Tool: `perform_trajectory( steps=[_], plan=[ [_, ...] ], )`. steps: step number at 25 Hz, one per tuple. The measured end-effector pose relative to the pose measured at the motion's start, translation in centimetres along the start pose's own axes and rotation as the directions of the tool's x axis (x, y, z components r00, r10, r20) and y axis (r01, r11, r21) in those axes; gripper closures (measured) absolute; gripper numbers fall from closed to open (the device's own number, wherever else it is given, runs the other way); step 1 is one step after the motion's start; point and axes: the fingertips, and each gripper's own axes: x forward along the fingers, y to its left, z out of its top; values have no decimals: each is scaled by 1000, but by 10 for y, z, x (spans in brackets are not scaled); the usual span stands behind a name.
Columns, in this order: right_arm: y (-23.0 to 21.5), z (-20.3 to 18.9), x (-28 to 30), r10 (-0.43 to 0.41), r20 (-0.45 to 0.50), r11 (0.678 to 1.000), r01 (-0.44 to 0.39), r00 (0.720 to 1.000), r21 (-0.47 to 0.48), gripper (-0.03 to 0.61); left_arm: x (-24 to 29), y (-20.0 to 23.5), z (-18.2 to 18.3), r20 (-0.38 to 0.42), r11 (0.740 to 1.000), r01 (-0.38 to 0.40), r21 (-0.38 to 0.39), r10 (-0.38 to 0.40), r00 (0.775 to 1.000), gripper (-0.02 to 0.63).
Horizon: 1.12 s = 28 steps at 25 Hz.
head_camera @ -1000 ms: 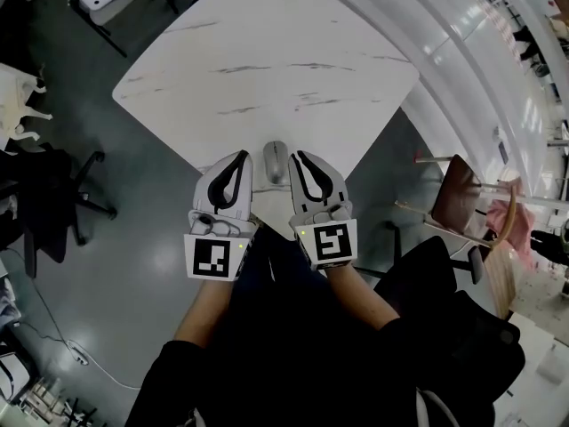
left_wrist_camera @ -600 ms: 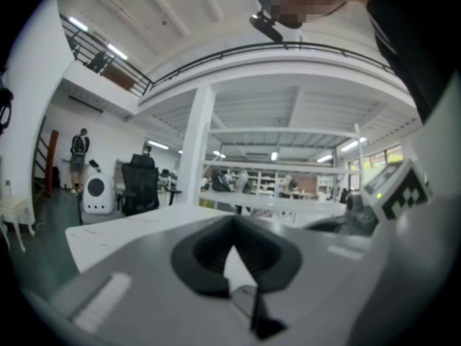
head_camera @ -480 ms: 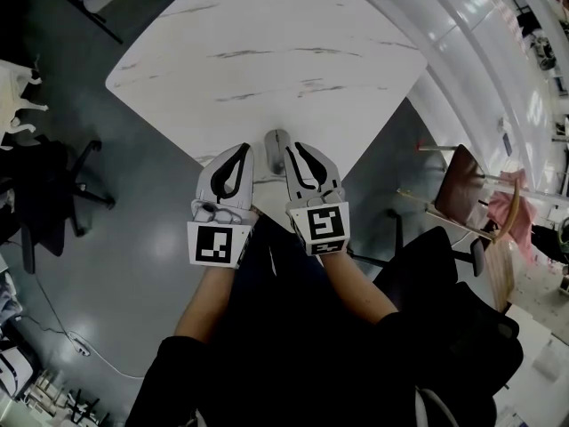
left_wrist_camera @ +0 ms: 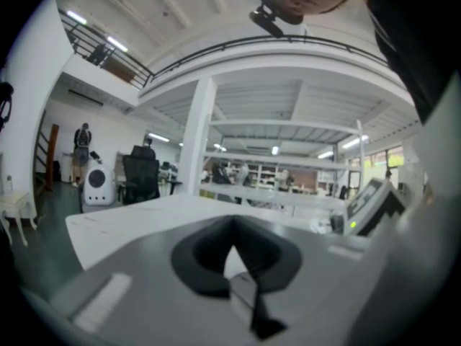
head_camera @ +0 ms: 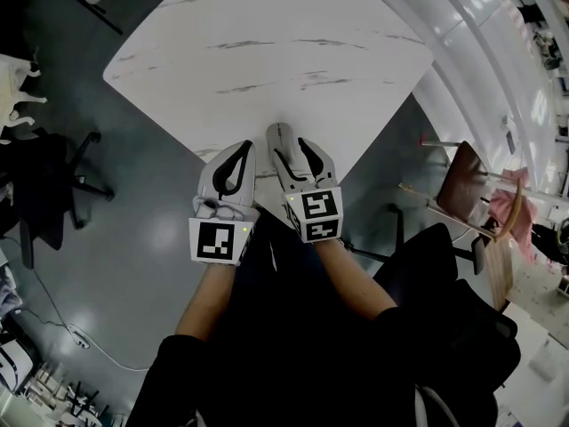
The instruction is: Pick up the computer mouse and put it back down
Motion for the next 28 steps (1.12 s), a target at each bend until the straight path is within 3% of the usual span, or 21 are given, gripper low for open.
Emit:
perform_trajectory(
  steps=[12,22,28],
  plan=[
    [2,-39,24,-25,-193,998,35,981,46,362,1,2,-22,-52,1000,3,-6,-3,999,606],
    [-2,-51,39,-66,-276,987,103,959,122,341,-1,1,-27,-60,1000,14,-19,-16,998,606],
    [2,-54,44,-84,-337,985,129,938,113,336,-2,1,-28,-66,1000,16,-27,-18,998,606]
  ],
)
